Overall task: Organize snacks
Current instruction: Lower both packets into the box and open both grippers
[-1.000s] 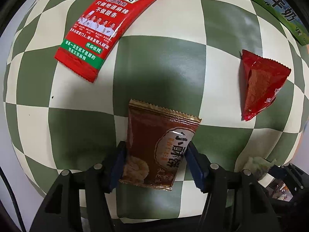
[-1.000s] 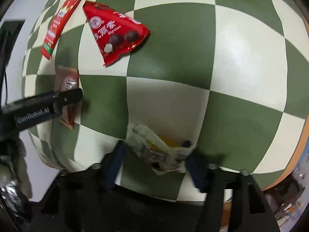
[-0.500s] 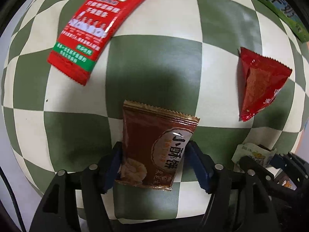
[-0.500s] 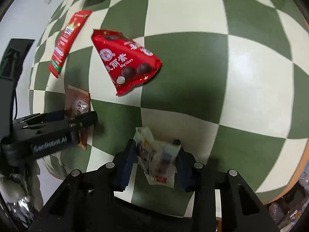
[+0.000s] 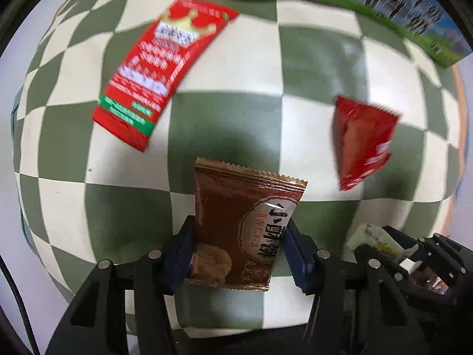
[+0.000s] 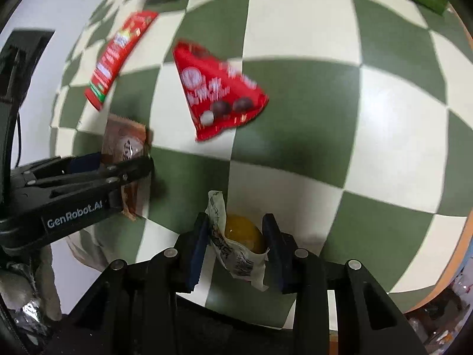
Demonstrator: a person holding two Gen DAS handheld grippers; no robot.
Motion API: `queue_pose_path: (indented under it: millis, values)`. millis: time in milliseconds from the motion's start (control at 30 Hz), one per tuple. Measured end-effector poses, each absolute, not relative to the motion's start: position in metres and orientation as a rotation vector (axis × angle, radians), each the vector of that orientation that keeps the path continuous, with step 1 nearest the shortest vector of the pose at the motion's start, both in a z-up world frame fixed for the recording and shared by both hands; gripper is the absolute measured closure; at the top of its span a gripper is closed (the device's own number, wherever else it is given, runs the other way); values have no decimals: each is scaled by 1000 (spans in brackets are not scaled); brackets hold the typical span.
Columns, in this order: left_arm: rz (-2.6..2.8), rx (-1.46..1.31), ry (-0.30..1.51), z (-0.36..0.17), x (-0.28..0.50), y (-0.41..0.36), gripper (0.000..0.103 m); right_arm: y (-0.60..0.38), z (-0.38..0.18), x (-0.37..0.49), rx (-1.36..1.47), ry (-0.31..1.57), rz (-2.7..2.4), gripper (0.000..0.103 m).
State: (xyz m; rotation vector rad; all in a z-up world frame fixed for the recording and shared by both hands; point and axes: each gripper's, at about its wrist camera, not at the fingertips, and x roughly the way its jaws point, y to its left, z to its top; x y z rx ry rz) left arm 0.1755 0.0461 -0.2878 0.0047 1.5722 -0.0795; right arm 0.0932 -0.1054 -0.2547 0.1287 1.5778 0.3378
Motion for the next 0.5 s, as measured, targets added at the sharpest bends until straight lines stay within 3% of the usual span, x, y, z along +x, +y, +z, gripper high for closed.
queue_pose_path:
  millis: [133,500]
  values:
    - [-120,-50,1509,-240,187,52,49,-121,-231,106,201,1521,343,63]
    - [-277,-144,1253,-99,274,8,49,-177,-96,178,344,1231,352,64]
